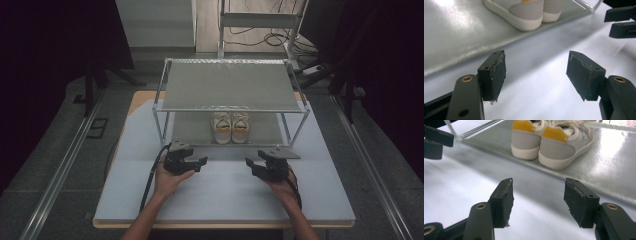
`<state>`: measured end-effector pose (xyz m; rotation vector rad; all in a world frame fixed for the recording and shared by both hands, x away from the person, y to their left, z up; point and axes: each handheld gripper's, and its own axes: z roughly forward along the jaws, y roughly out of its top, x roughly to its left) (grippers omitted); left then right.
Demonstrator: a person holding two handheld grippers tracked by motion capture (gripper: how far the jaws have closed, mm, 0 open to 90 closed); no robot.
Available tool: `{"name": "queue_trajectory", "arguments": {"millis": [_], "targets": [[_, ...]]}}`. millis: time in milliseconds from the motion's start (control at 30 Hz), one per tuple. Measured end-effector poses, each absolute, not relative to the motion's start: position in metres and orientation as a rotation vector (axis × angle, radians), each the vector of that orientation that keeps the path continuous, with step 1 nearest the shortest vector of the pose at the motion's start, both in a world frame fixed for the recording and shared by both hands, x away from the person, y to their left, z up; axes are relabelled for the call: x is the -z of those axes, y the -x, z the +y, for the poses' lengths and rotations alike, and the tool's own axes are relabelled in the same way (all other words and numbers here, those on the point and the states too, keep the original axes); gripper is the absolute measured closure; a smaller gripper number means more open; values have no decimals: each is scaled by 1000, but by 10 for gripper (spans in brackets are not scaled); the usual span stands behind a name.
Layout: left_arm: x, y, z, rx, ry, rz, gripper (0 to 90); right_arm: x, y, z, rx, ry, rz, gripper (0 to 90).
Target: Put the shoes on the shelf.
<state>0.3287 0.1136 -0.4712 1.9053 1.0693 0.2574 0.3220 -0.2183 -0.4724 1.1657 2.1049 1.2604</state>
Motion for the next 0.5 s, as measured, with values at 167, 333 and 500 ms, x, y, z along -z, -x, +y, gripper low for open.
{"name": "queue_trajectory", "arguments": {"millis": [167, 333, 500], "targets": [[476, -314, 125, -258, -1926, 1065, 316, 478, -306, -232, -1257, -1160, 2115, 404], [479, -300, 135, -261, -1926, 1061, 314, 484, -293, -245, -1251, -1165, 2121, 404], [484, -290, 145, -251, -1932, 1070, 311, 490, -284, -257, -1246, -1188, 2121, 396]]}}
